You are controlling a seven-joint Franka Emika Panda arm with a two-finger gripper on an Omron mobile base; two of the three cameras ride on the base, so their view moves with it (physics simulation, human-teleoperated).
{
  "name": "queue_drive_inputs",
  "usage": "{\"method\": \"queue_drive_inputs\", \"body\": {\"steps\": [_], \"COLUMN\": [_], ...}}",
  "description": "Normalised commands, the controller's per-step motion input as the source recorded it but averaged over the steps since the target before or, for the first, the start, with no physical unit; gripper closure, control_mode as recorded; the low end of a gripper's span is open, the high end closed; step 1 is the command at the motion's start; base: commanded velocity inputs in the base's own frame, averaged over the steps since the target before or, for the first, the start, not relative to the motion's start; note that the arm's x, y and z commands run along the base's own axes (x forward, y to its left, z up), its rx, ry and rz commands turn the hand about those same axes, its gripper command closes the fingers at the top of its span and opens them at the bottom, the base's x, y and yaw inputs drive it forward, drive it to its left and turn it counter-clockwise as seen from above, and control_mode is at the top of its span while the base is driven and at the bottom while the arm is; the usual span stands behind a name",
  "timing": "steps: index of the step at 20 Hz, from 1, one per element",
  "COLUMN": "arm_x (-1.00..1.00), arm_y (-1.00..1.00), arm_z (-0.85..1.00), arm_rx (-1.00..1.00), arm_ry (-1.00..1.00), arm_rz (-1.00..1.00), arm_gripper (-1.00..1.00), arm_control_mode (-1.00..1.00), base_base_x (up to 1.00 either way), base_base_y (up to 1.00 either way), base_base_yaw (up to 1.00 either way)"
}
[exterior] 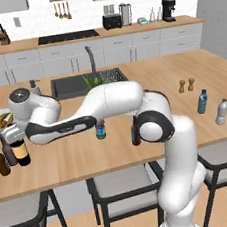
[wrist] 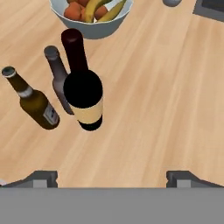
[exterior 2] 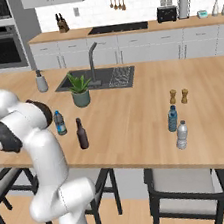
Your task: Move the plastic bottles in the middle to the plastics group, and the glass bottles in the middle to the glass group.
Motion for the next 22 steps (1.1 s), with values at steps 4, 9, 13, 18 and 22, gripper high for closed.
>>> {"method": "queue_drive_inputs", "body": {"steps": [4,9,13,18,22], "arm_x": [-0.68,-0.47,-0.32,-0.13,-0.50], "arm_y": [-1.00,-1.00,-1.00,-1.00,-1.00], "arm_z": [0.14,0.35,0.66,0.51,0.11], "arm_rx": [0.07,0.03,0.00,-0.06,-0.14], "arm_ry": [0.01,0.08,0.09,0.14,0.01], "arm_rz": [-0.09,-0.11,-0.07,0.00,-0.05], "arm_gripper": [-1.00,-1.00,-1.00,-1.00,-1.00], "arm_control_mode": [-1.00,-1.00,-1.00,-1.00,-1.00], "base_base_x": [0.00,0.00,0.00,0.00,0.00], "base_base_y": [0.00,0.00,0.00,0.00,0.00], "base_base_yaw": [0.00,0.00,0.00,0.00,0.00]}}
